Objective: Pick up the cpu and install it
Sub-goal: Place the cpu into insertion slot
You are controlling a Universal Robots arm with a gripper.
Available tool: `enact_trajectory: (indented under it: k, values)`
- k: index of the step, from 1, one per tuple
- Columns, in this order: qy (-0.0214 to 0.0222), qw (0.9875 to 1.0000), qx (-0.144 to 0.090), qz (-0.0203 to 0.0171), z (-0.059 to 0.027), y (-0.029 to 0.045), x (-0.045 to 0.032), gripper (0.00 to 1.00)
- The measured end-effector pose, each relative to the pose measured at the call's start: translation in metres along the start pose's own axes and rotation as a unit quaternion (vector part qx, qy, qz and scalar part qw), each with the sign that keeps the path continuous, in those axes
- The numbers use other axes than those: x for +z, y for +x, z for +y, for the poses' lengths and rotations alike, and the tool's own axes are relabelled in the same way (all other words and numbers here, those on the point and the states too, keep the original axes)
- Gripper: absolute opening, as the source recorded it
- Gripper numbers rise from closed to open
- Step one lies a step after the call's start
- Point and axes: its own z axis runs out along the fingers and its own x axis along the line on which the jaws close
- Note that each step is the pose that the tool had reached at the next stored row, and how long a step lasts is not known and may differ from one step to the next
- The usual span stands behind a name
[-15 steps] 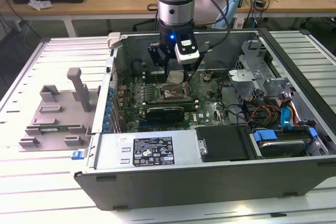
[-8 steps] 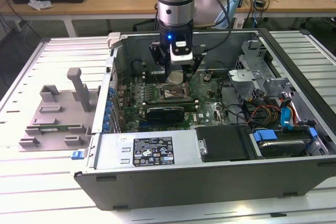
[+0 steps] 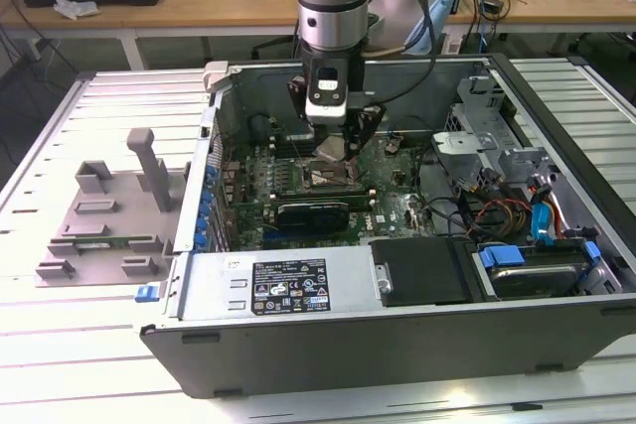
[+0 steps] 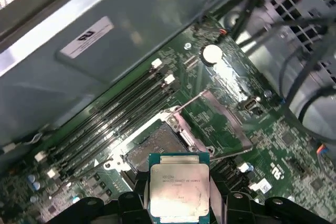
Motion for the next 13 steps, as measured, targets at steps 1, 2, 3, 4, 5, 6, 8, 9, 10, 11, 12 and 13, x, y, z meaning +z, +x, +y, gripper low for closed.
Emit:
enact_trajectory:
  k: [1,2,3,4,5,6,8,9,10,11,12,13]
  values:
    - [0.0002,0.9999,0.011,-0.0006,0.0,0.0,0.0002,0.54]
    - [0.0004,0.9997,0.023,-0.0013,0.0,0.0,0.0004,0.54]
    - [0.0007,0.9993,0.037,-0.0021,0.0,0.0,0.0007,0.54]
    - [0.0009,0.999,0.045,-0.0026,0.0,0.0,0.0008,0.54]
    - [0.0011,0.9986,0.053,-0.003,-0.0001,0.0,0.0009,0.54]
    - [0.0013,0.998,0.064,-0.0036,-0.0001,0.0,0.0011,0.54]
    - [0.0018,0.996,0.09,-0.0052,-0.0001,0.0,0.0016,0.54]
    - [0.0023,0.9938,0.111,-0.0064,-0.0001,0.0,0.0019,0.54]
    - [0.0026,0.9922,0.125,-0.0072,-0.0001,0.0,0.0022,0.54]
    - [0.003,0.9896,0.144,-0.0083,-0.0002,0.0001,0.0025,0.54]
    - [0.0032,0.9875,0.157,-0.0091,-0.0002,0.0001,0.0027,0.54]
    - [0.0037,0.9838,0.179,-0.0103,-0.0002,0.0001,0.0031,0.54]
